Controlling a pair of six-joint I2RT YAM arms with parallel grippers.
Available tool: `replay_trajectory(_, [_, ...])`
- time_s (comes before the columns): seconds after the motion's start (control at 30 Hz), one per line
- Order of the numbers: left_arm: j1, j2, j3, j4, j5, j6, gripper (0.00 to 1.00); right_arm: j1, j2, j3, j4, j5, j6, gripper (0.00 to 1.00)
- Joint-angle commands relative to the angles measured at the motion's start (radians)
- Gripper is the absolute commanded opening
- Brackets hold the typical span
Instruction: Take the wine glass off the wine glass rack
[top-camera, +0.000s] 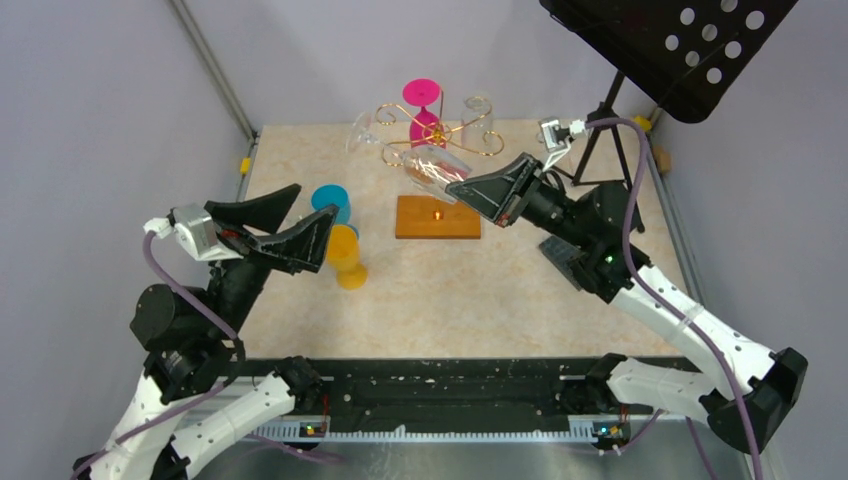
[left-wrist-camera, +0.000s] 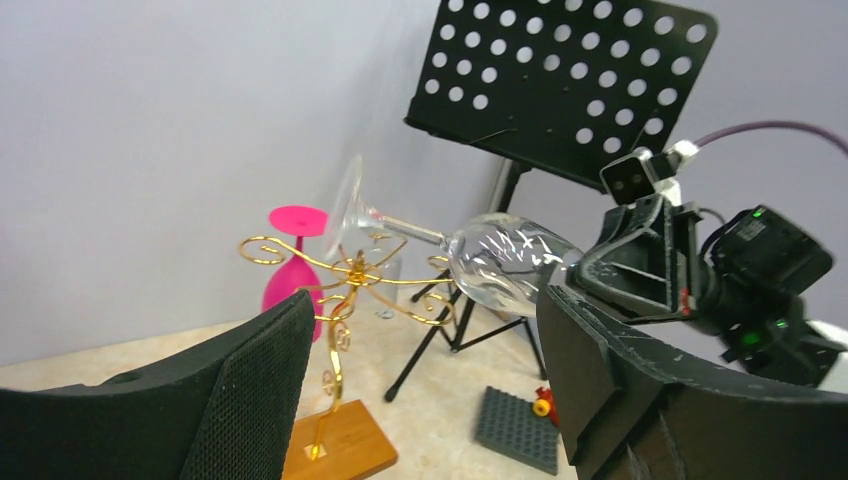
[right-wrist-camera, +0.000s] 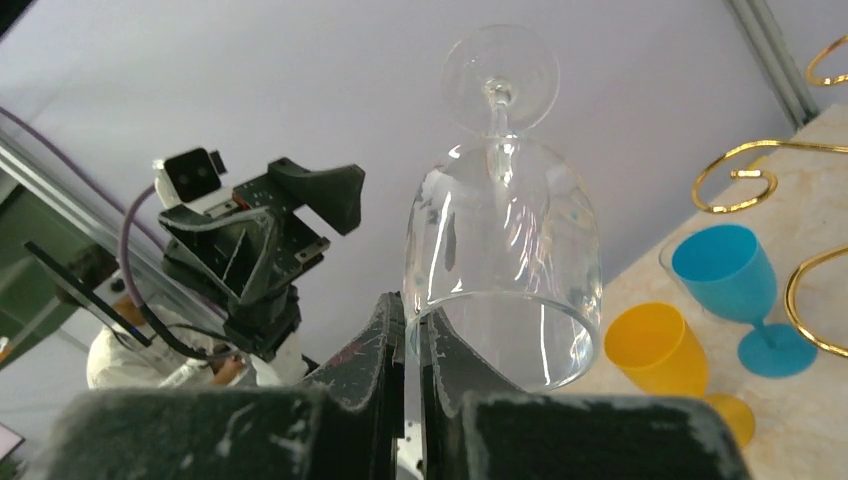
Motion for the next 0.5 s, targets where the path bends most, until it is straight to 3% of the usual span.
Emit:
replay_trajectory(0.0, [-0.003,-0.008,0.034,-0.045,-0.047,0.085,0.85,0.037,-0.012,0.115,-0.239,-0.073,-0.164,0.0])
replay_trajectory(0.27, [-0.003,-0.017,0.023,0.0,-0.019,0.094,0.85,0.13,0.027,0.226,-0.612,-0.021,-0.366,0.0])
replay_trajectory(0.47, [-0.003,-0.012,0.017,-0.01,-0.046,0.1,0.85,0.22,0.107,0.293,-0.837,0.142,-0.466,0.0])
